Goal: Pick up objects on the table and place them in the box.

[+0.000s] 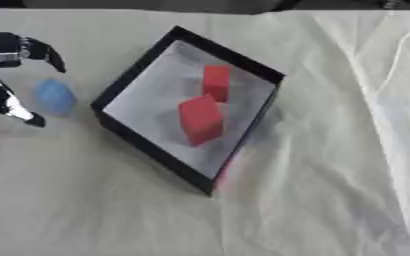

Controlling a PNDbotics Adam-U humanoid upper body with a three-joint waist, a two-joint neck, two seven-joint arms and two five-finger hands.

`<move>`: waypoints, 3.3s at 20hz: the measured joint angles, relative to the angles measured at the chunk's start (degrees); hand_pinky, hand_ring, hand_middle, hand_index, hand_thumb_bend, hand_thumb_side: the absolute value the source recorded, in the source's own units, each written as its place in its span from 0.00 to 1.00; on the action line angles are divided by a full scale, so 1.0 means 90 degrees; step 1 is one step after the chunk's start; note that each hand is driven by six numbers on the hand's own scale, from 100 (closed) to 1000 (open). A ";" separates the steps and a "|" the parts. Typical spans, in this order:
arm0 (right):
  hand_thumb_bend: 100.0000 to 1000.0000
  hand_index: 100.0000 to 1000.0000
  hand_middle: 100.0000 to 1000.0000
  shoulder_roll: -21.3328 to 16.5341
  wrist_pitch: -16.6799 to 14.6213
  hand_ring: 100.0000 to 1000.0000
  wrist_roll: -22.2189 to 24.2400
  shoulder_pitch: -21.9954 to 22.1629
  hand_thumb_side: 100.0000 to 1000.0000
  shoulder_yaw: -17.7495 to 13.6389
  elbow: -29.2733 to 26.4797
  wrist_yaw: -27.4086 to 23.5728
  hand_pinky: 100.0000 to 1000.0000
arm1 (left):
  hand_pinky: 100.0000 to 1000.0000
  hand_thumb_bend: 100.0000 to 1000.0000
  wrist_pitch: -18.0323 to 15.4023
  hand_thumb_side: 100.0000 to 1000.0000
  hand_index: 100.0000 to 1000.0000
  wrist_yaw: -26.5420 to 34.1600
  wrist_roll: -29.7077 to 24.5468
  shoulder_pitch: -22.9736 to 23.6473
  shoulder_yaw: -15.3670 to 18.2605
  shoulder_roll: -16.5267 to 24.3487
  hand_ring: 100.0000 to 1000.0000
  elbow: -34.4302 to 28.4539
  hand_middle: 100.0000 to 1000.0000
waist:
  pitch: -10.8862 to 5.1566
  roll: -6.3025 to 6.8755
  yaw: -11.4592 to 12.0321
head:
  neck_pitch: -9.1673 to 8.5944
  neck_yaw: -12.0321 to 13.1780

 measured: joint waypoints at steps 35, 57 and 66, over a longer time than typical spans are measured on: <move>0.00 0.77 0.58 0.0220 0.0249 0.62 0.0093 0.0168 0.50 0.0006 0.0000 0.0457 0.97 | 0.74 0.34 -0.0611 0.05 0.54 -0.1497 0.0611 -0.0078 0.0659 -0.0673 0.72 0.1114 0.53 | 0.0074 0.0000 -0.0135 | -0.0001 0.0085; 0.00 0.77 0.58 0.0154 0.0191 0.62 0.0041 0.0255 0.49 0.0006 0.0000 0.0338 0.97 | 0.70 0.29 -0.0583 0.00 0.47 0.0872 0.0583 -0.0719 0.0775 -0.0424 0.65 -0.0766 0.47 | 0.0065 0.0000 0.0009 | 0.0000 -0.0120; 0.00 0.77 0.59 0.0043 0.0138 0.63 -0.0014 0.0245 0.48 0.0005 0.0000 0.0213 0.97 | 0.70 0.26 -0.0161 0.00 0.47 0.1847 0.0161 -0.1654 0.0811 -0.1225 0.63 -0.0898 0.47 | -0.0019 0.0000 0.0055 | 0.0002 -0.0214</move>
